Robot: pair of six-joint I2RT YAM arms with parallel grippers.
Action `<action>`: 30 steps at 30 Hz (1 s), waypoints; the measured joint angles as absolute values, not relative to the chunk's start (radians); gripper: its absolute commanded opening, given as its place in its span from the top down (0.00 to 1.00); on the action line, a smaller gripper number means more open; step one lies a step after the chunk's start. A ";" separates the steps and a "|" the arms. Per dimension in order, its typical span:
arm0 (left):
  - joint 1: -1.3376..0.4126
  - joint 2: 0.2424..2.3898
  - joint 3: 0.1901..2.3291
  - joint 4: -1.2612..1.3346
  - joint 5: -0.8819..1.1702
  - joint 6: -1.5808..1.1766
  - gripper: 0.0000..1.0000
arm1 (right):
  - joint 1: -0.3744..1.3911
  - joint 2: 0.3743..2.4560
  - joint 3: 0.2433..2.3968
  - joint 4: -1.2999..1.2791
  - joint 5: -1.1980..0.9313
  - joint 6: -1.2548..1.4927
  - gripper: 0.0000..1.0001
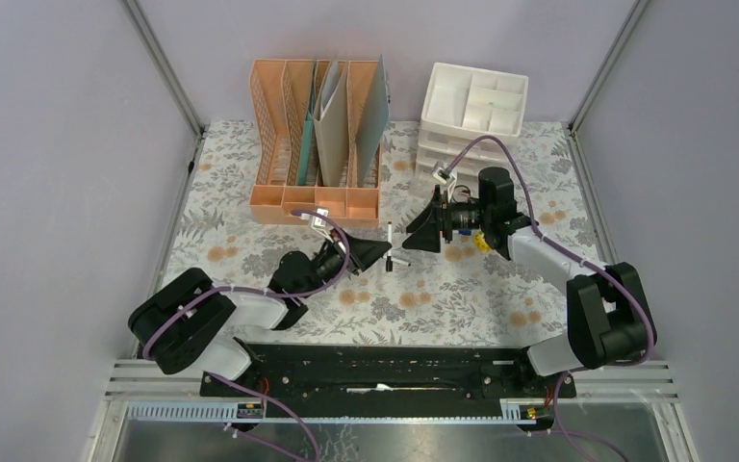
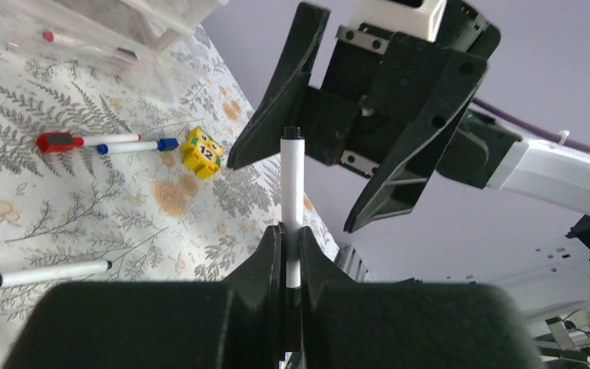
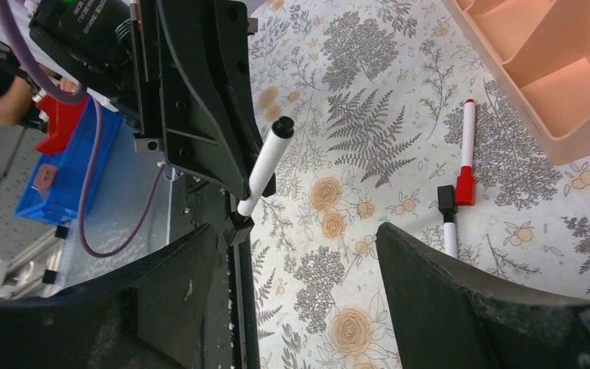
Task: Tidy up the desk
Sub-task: Place the stationery in the drawer.
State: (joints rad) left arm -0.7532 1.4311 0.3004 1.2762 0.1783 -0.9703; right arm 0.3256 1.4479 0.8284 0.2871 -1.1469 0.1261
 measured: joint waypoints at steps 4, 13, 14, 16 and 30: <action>-0.773 1.450 0.335 1.285 0.137 -0.968 1.00 | 0.327 1.474 0.797 0.398 -1.147 0.253 0.18; -0.809 1.483 0.392 1.288 0.020 -0.965 1.00 | 0.364 1.512 0.784 0.536 -1.146 0.420 0.25; -0.811 1.488 0.398 1.290 0.009 -0.965 1.00 | 0.366 1.512 0.784 0.542 -1.146 0.428 0.26; -0.815 1.496 0.407 1.289 -0.008 -0.965 1.00 | 0.372 1.518 0.784 0.553 -1.146 0.444 0.31; -0.825 1.516 0.419 1.286 -0.039 -0.957 0.92 | 0.401 1.543 0.785 0.567 -1.152 0.496 0.96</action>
